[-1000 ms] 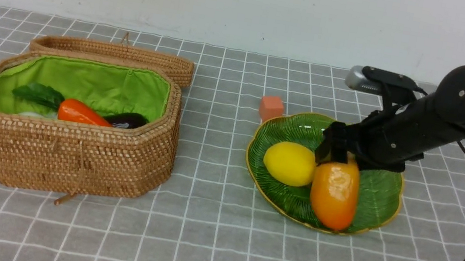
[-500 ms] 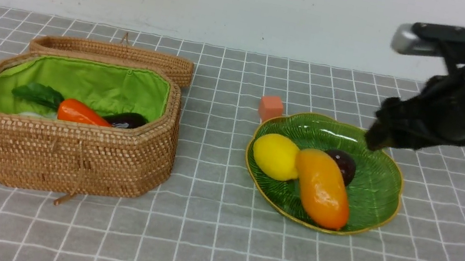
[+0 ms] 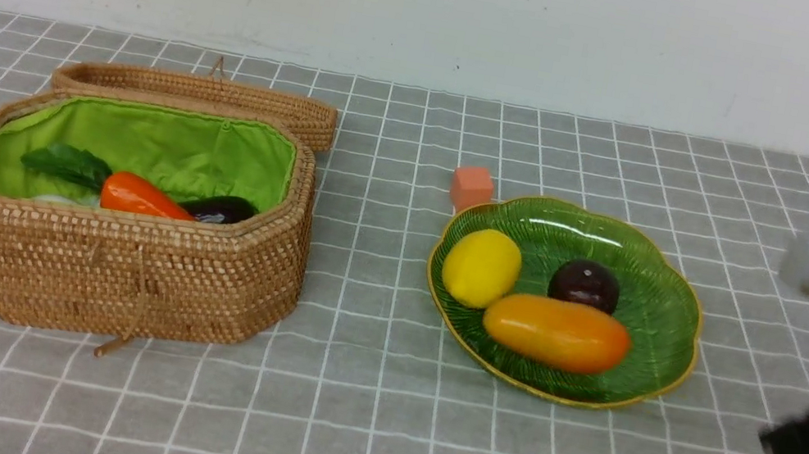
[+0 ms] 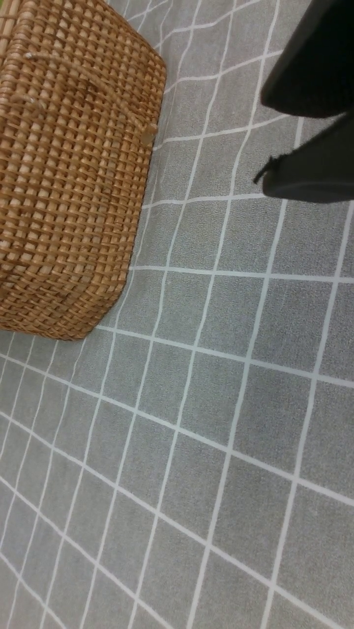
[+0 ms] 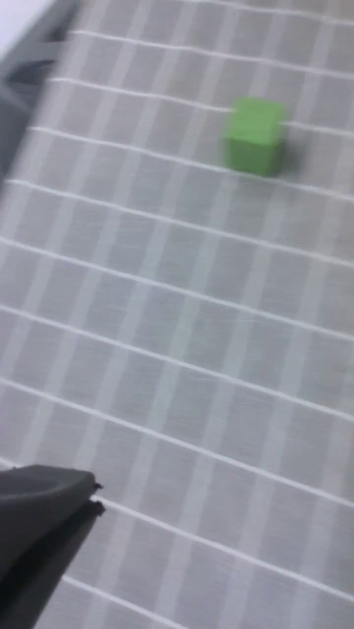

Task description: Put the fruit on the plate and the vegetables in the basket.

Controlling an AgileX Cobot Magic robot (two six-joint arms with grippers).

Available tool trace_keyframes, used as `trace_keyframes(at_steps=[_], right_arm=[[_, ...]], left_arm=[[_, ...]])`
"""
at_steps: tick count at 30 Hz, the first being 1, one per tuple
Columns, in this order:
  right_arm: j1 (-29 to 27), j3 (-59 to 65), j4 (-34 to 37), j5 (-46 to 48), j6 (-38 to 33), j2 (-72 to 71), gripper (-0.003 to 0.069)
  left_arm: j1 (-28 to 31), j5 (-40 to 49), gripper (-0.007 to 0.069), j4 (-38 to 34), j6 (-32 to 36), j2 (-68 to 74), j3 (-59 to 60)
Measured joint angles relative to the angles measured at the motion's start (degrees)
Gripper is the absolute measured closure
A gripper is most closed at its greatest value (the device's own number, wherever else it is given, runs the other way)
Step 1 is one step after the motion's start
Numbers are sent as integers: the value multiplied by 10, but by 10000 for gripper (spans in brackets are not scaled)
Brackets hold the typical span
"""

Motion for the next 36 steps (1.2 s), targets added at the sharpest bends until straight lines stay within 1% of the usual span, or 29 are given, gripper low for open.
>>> trace_keyframes(at_steps=[3, 12, 15, 17, 18, 19, 21, 22, 25, 26, 27, 28, 30, 32, 35, 36], right_arm=[[0, 15, 0, 25, 0, -22, 676], [0, 16, -1, 26, -3, -51, 676], [-5, 17, -42, 21, -57, -75, 675], [-9, 17, -53, 8, -72, -92, 674], [-17, 23, -67, -29, -87, -129, 673], [-34, 48, -84, -102, -88, -190, 673], [-56, 102, -99, -193, -79, -269, 673], [-58, 115, -100, -210, -78, -284, 673], [-76, 214, -114, -303, -50, -375, 671], [-84, 274, -117, -361, -28, -433, 669], [-84, 283, -117, -367, -28, -439, 668], [-90, 344, -121, -409, -9, -486, 666], [-98, 433, -128, -461, 3, -554, 666], [-108, 499, -132, -485, 7, -611, 666], [-122, 562, -134, -489, 7, -669, 665], [-127, 575, -135, -473, 7, -678, 664]], left_arm=[[0, 0, 440, 0, 0, 0, 0], [0, 0, 431, 0, 0, 0, 0], [0, 1, 427, 0, 0, 0, 0], [0, 1, 426, 0, 0, 0, 0], [0, 0, 424, 0, 0, 0, 0], [0, 0, 421, 0, 0, 0, 0], [0, 0, 418, 0, 0, 0, 0], [0, 0, 417, 0, 0, 0, 0], [0, 1, 414, 0, 0, 0, 0], [0, 1, 412, 0, 0, 0, 0], [0, 1, 412, 0, 0, 0, 0], [0, 1, 410, 0, 0, 0, 0], [0, 1, 408, 0, 0, 0, 0], [0, 1, 407, 0, 0, 0, 0], [0, 1, 407, 0, 0, 0, 0], [0, 1, 407, 0, 0, 0, 0]])
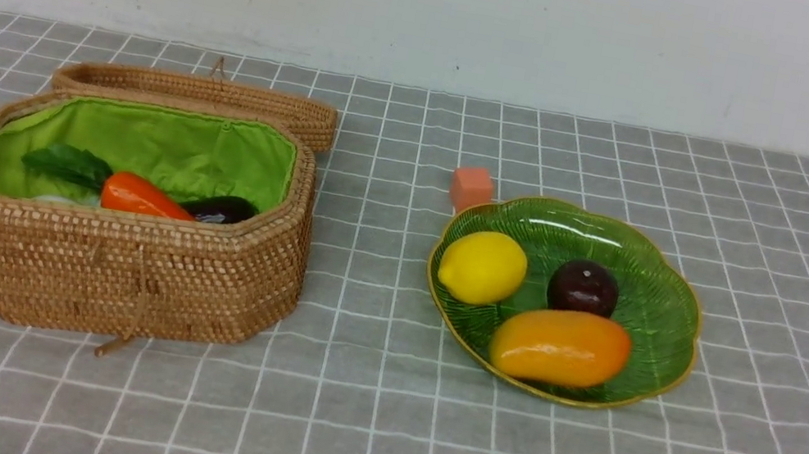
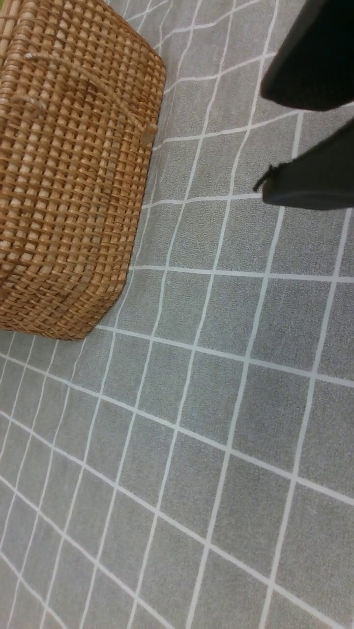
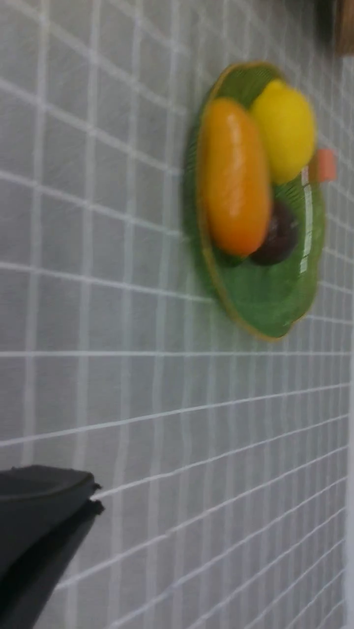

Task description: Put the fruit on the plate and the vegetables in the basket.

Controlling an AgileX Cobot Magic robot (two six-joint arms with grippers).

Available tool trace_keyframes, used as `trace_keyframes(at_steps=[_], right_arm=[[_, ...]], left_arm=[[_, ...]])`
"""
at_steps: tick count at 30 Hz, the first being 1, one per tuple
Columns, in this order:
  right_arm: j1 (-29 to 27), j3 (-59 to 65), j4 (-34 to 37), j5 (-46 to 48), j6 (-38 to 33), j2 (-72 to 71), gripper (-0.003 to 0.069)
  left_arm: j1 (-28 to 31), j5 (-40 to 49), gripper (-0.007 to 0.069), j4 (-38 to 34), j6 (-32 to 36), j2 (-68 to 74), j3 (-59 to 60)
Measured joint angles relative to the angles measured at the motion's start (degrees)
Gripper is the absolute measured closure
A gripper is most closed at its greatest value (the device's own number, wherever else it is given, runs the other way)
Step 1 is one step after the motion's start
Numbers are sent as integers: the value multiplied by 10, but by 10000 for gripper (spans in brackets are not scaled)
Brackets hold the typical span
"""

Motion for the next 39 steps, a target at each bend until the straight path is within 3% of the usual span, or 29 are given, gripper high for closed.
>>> trace_keyframes(at_steps=[39], right_arm=[[-5, 2, -2, 12, 5, -8, 629]], left_arm=[[0, 2, 386, 0, 0, 0, 0]])
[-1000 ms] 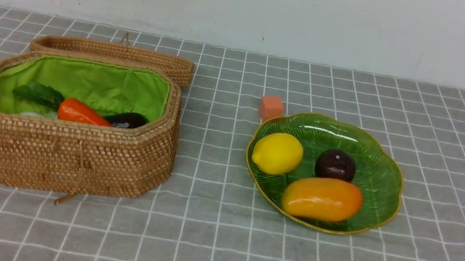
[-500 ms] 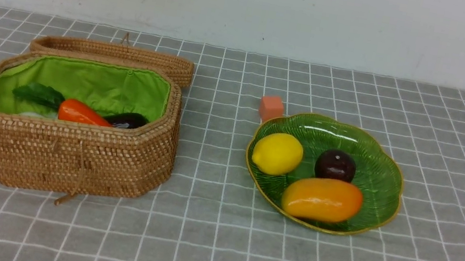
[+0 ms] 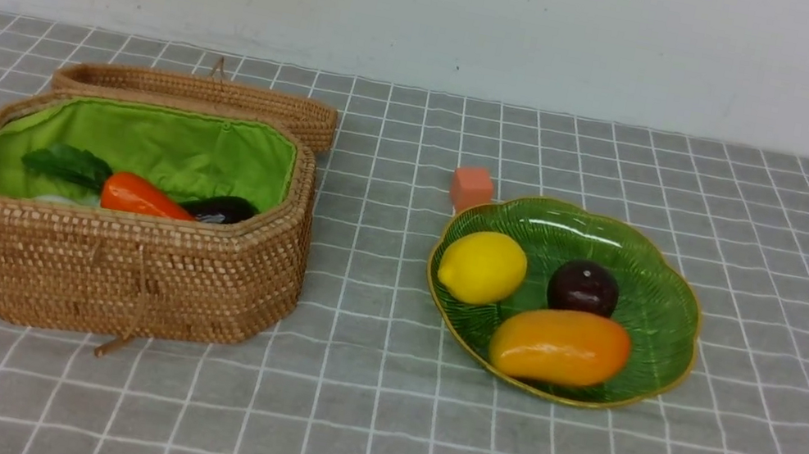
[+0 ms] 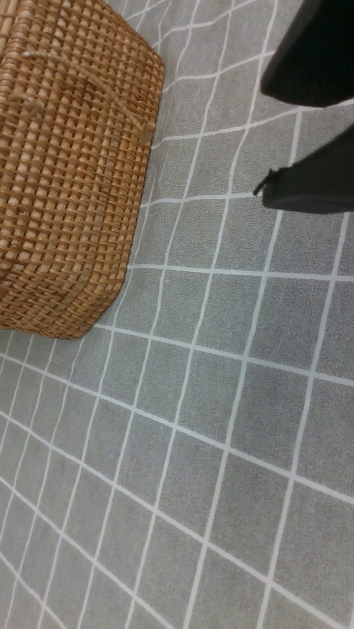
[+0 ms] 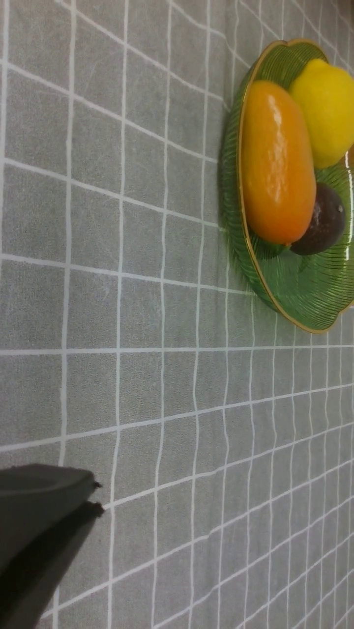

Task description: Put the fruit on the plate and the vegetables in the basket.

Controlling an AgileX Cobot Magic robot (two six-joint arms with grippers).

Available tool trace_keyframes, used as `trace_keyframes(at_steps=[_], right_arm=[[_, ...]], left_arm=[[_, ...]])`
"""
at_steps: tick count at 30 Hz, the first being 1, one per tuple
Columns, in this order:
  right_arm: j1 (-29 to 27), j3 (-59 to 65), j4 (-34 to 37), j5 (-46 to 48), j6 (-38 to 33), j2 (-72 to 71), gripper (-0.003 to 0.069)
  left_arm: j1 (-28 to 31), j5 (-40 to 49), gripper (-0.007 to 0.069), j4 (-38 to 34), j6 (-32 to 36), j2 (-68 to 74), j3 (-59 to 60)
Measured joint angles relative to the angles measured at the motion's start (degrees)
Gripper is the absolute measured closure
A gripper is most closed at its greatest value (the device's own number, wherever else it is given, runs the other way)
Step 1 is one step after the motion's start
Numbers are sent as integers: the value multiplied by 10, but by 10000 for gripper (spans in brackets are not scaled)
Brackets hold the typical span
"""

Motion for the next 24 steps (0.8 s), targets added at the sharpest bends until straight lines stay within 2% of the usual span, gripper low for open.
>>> trace_keyframes(at_steps=[8, 24], right_arm=[[0, 0, 0, 0, 0, 0, 619], [0, 0, 0, 0, 3, 0, 600]], left_arm=[[-38, -1, 386, 0, 0, 0, 0], [-35, -1, 386, 0, 0, 0, 0]])
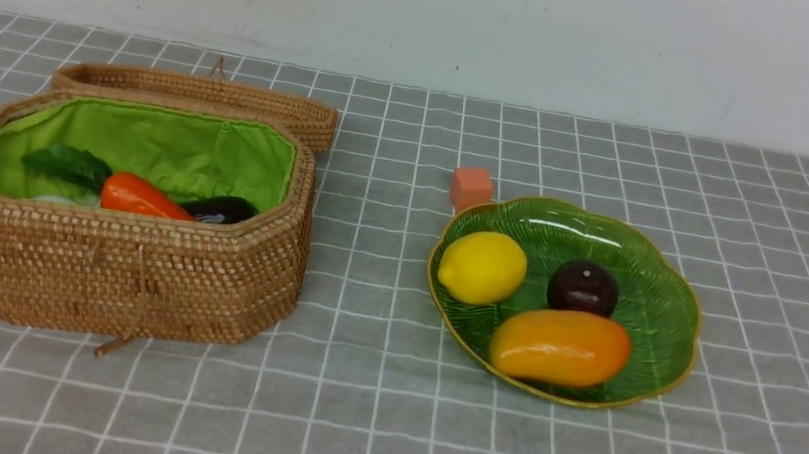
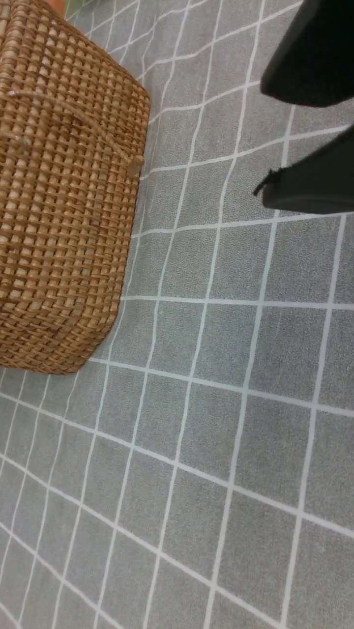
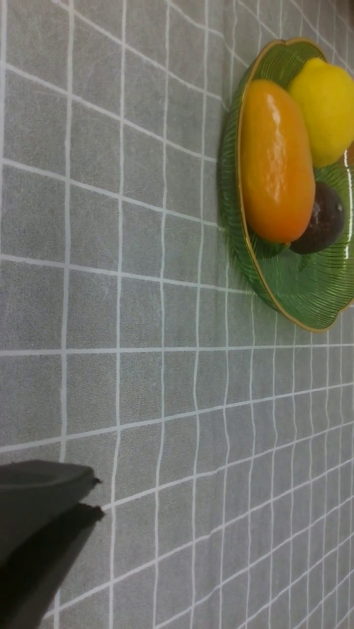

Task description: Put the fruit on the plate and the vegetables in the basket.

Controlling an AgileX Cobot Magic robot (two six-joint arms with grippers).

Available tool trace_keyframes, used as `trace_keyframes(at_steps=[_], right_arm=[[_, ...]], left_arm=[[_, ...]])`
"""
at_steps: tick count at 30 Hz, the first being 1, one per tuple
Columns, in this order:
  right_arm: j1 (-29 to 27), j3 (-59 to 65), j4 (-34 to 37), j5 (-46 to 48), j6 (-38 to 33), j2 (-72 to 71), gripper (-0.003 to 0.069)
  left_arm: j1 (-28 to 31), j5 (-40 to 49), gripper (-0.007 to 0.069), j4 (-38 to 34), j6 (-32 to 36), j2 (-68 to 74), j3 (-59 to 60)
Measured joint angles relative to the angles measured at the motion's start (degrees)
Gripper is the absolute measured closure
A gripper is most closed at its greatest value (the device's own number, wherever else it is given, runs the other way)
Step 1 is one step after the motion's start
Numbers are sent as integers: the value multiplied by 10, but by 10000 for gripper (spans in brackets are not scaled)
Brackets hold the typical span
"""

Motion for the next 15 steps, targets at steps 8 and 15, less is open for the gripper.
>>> trace_keyframes(at_steps=[8, 15], right_arm=[[0, 0, 0, 0, 0, 0, 585], [0, 0, 0, 0, 0, 0, 576]], left_arm=[[0, 0, 386, 0, 0, 0, 0], [0, 0, 387, 0, 0, 0, 0]])
